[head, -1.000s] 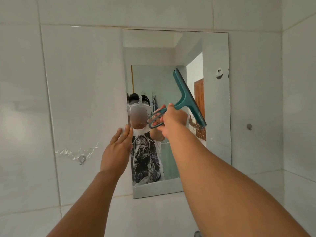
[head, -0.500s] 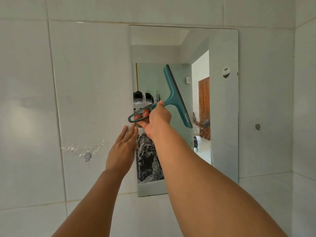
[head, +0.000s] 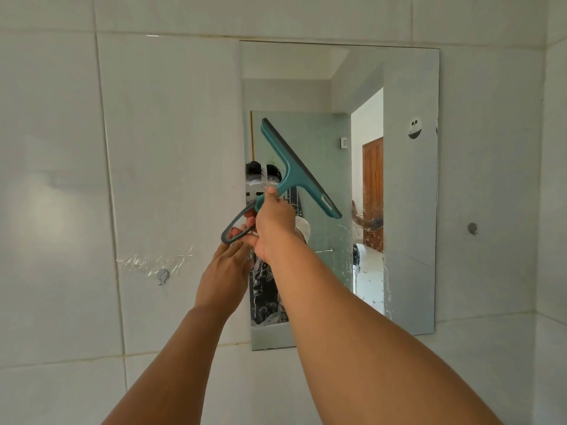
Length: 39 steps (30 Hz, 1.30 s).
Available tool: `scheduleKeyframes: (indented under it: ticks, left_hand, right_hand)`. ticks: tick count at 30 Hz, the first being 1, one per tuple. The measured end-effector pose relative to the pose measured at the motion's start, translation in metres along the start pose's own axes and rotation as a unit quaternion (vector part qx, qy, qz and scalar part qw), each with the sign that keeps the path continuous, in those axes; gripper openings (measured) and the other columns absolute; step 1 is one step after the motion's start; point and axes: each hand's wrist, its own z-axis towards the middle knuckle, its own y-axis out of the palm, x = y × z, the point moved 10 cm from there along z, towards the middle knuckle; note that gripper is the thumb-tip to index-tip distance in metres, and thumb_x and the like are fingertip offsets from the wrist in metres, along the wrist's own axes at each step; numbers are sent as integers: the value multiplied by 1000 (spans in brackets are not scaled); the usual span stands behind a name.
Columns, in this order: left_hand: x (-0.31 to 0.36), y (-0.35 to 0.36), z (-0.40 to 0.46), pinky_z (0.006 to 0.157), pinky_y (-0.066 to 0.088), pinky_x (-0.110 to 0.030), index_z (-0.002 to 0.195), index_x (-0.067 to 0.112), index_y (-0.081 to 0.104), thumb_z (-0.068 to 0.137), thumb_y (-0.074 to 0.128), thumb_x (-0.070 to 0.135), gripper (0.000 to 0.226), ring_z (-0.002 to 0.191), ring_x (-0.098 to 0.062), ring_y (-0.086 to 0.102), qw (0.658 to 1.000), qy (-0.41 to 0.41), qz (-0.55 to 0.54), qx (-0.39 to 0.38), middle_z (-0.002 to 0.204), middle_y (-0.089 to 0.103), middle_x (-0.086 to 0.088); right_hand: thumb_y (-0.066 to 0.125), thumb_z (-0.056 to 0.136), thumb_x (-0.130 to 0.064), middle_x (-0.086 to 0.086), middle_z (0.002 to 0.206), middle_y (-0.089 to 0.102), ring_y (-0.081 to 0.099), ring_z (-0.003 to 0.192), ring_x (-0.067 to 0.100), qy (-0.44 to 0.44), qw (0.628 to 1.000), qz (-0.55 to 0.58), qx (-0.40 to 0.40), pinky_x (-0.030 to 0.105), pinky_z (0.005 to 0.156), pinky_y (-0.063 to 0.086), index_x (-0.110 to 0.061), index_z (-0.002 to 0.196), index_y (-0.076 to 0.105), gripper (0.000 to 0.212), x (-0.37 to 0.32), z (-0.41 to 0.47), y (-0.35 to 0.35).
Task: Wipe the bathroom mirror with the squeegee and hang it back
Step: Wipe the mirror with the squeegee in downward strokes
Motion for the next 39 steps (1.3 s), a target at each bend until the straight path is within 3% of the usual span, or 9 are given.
scheduleKeyframes:
  ticks: [3,6,9,12,16,21,26,33,39]
  left_hand:
    - [-2,2,-3,105,45,-44,137,25,49,96,55,21,43,143,-28,33,1000,-20,-12,-4,148,47,-1]
    - [2,3,-4,115,19,-35,149,24,33,99,49,21,52,149,-22,4,1000,-5,-9,5,158,25,1]
    - [1,5,-6,115,8,-30,154,24,15,101,42,26,59,147,-16,-11,1000,-11,-12,2,159,11,8]
    - [0,7,-10,115,11,-28,154,21,14,100,45,24,62,148,-15,-11,1000,-19,-16,2,157,6,11]
    - [-1,9,-17,112,14,-27,153,22,17,99,48,24,62,148,-15,-7,999,-40,-27,6,159,13,10]
    - [0,14,-26,115,22,-36,153,20,18,99,48,20,62,149,-19,-5,997,-63,-37,-1,160,17,6]
    - [1,15,-30,112,35,-46,152,18,25,98,46,14,57,150,-21,0,996,-77,-49,2,159,24,3]
    - [7,14,-31,109,37,-50,151,11,27,93,56,5,64,148,-28,4,998,-55,-8,-5,158,27,-5]
    - [0,15,-30,101,46,-48,148,21,31,98,46,6,54,150,-20,5,996,-87,-30,-4,159,27,6]
  right_hand:
    - [43,97,-52,5,72,56,56,57,17,-10,999,-36,4,48,71,62,-13,102,59,42,1,3,-8]
    - [41,99,-49,3,65,54,52,41,11,-32,996,-83,-1,44,65,62,-11,103,59,42,-1,4,-16]
    - [39,99,-51,4,75,60,58,57,16,-67,984,-164,4,49,69,62,-14,106,61,44,-3,6,-27]
    - [38,99,-50,6,85,64,62,70,20,-107,955,-277,-6,49,69,62,-13,110,62,45,-2,4,-35]
    - [37,100,-47,6,90,62,62,67,16,-149,909,-390,-15,28,46,54,-15,112,60,41,-8,0,-59]
    - [34,99,-51,-2,83,61,64,83,26,-205,817,-538,-33,50,80,56,-26,95,57,34,-32,10,-84]
    - [35,98,-52,0,87,63,62,82,25,-219,753,-620,-22,38,74,50,-29,109,62,37,-62,16,-112]
    - [37,99,-52,-3,75,58,57,69,16,-243,668,-703,-19,32,59,40,-25,110,62,38,-100,17,-139]
    - [42,95,-56,-1,90,58,57,87,24,-264,624,-735,-7,35,73,41,-31,116,63,39,-132,23,-166]
